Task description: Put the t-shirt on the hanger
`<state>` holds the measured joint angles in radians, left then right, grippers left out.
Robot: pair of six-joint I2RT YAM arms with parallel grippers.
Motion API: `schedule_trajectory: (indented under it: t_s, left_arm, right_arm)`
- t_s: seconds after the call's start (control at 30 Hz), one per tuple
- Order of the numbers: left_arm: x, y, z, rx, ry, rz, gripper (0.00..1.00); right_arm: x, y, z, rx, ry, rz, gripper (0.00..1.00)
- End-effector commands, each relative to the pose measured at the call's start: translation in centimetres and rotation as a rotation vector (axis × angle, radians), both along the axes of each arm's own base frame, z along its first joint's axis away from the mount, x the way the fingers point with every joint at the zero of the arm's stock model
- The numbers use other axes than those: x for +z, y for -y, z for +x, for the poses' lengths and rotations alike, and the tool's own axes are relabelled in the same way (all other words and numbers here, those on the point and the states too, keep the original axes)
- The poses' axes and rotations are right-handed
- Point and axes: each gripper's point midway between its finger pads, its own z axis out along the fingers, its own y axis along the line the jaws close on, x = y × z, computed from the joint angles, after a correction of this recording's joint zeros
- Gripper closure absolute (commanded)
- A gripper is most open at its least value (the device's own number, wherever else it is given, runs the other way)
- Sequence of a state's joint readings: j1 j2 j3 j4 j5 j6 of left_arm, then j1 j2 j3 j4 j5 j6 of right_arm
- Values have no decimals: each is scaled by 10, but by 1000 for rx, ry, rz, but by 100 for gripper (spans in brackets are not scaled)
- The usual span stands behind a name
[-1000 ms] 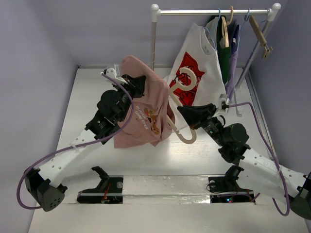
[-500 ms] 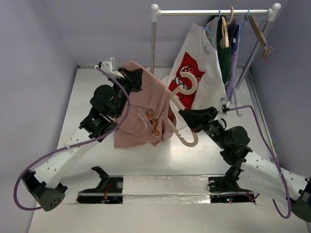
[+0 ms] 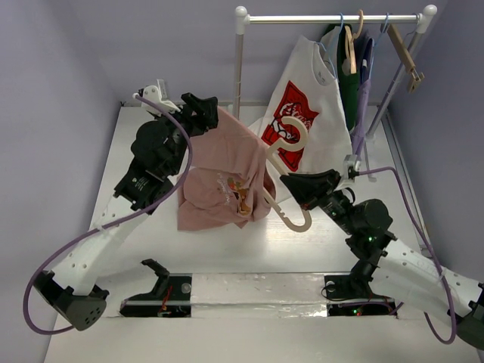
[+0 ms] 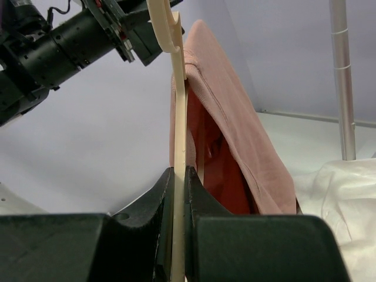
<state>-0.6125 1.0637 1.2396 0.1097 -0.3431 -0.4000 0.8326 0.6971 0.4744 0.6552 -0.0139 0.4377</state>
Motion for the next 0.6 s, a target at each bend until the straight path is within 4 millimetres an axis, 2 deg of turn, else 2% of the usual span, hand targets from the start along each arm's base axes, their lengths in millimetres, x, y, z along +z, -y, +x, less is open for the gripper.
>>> schedule_trajectory:
  t_s: [0.0,0.07,0.1,0.17,0.3,0.43,0.57]
  left_arm:
    - [-6,-6,0,6,1,-46,31]
    - [-9,-14,0,15,6,-73,31]
    - [-17,-19,4,25,2,-77,35]
    - [-18,-24,-1,23,14,-93,37]
    - [-40,-23,-8,-2,5,-112,39]
    - [-44,-23,-16,-26,16,-116,34]
    - [-49,-11,-8,-62,5,-67,34]
  right_arm:
    - [40,13,-11,-11,98,93,100]
    - [39,14,-11,-12,97,90,100]
    - [40,15,-12,-13,98,87,100]
    - [40,16,-13,-15,100,85,100]
    - [43,24,-9,-62,90,94,100]
    - [43,25,-7,-71,85,88,100]
    - [45,23,-12,-45,89,91,100]
